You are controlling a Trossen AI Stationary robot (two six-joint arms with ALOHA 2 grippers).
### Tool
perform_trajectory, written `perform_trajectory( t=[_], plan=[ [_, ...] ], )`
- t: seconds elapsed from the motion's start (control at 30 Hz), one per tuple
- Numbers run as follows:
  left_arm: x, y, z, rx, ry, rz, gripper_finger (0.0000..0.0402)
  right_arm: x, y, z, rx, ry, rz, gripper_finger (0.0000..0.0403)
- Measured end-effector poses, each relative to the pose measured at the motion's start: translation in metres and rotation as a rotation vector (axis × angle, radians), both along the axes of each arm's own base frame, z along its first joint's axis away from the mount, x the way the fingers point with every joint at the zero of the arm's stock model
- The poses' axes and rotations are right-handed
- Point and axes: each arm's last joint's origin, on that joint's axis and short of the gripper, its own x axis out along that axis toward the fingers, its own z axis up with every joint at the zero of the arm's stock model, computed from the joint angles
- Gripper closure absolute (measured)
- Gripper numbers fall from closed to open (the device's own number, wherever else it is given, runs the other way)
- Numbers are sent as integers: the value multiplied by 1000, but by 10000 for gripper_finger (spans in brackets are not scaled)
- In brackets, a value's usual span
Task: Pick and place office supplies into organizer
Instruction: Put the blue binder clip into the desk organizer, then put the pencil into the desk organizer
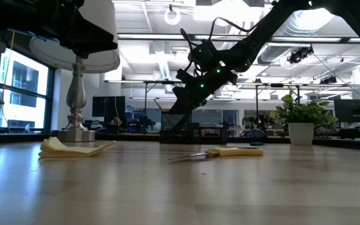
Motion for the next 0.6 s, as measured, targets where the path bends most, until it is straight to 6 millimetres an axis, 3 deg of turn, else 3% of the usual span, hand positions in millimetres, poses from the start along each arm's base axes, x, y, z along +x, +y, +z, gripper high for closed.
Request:
perform_trajectory(
  t=[0.27, 0.6],
  plan=[
    [0, 0, 0, 0, -1, 0, 197, -1, -1, 0, -9, 6, -24, 342],
    [0, 0, 0, 0, -1, 0, 197, -4, -6, 0, 12, 2, -52, 276]
  ],
)
